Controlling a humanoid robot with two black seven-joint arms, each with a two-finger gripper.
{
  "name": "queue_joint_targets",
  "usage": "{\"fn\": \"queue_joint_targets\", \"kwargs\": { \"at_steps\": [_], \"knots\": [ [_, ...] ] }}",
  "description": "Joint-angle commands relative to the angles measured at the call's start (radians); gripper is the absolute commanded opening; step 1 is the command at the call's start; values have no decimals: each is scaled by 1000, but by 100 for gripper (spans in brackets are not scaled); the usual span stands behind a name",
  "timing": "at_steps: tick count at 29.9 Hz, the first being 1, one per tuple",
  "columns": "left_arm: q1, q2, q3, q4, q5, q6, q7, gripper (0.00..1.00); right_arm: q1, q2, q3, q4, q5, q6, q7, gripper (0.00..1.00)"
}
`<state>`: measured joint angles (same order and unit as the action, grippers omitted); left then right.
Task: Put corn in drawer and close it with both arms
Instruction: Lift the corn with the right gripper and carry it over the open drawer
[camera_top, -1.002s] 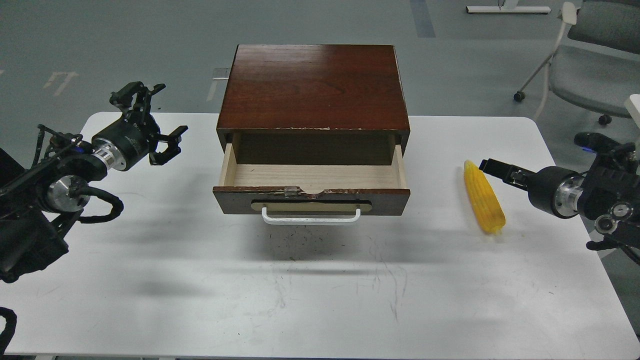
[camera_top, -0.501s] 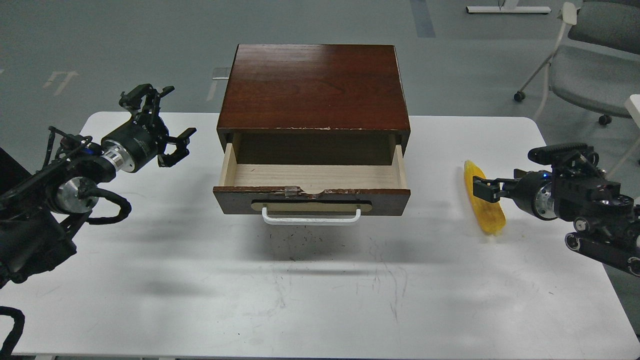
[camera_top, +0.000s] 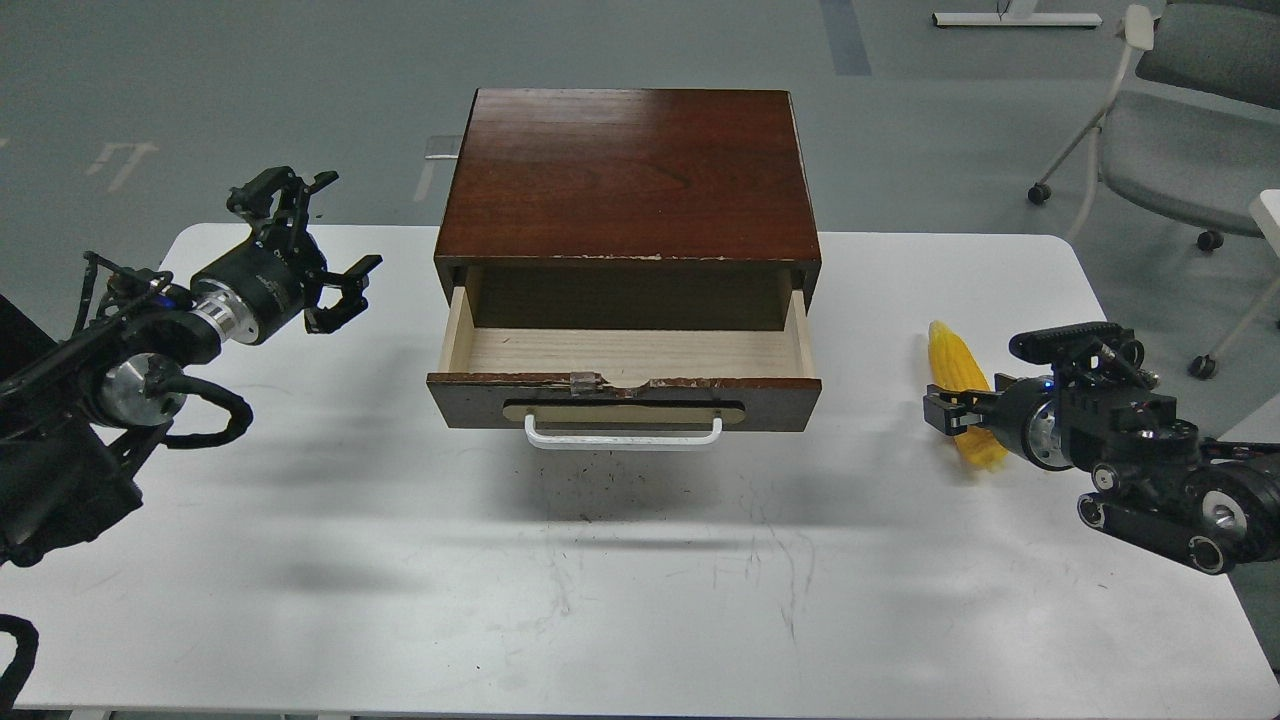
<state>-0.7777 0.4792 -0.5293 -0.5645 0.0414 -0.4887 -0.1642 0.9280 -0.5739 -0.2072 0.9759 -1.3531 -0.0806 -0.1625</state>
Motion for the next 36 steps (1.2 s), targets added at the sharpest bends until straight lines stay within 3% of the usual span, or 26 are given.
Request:
{"fn": "queue_joint_targets", "kwargs": {
  "at_steps": [1, 3, 5, 6, 13, 16, 18, 21, 22, 25, 30, 36],
  "knots": [
    [0, 2, 0, 2, 2, 0, 0, 98, -17, 0, 3, 9, 5, 1, -51, 52],
    [0, 2, 0, 0, 2, 0, 0, 98, -15, -10, 23, 35, 26, 1, -58, 26],
    [0, 2, 0, 0, 2, 0, 0, 98, -3, -30, 31, 73, 43, 1, -58, 5],
    [0, 2, 0, 2, 2, 0, 0, 98, 3, -44, 34, 89, 45, -7, -58, 0],
    [-2, 2, -1, 0, 2, 0, 0, 98, 110, -118, 54, 206, 28, -51, -46, 0],
    [-2, 2, -1, 2, 2, 0, 0, 98, 202, -165, 43, 268, -36, -85, -17, 0],
    [-2, 4, -1, 0, 2, 0, 0, 98, 265, -205, 37, 296, -150, -125, 29, 0],
    [-2, 2, -1, 2, 2, 0, 0, 98, 330, -218, 38, 306, -361, -229, 147, 0],
    [-2, 2, -1, 0, 2, 0, 0, 98, 347, -218, 40, 308, -438, -264, 208, 0],
    [-3, 2, -3, 2, 3, 0, 0, 98, 396, -210, 46, 308, -549, -310, 294, 0],
    [-6, 4, -6, 2, 3, 0, 0, 98, 475, -146, 38, 297, -644, -323, 353, 0],
    [-6, 9, -8, 2, 3, 0, 0, 98, 514, 31, 22, 236, -718, -344, 402, 0]
  ]
}}
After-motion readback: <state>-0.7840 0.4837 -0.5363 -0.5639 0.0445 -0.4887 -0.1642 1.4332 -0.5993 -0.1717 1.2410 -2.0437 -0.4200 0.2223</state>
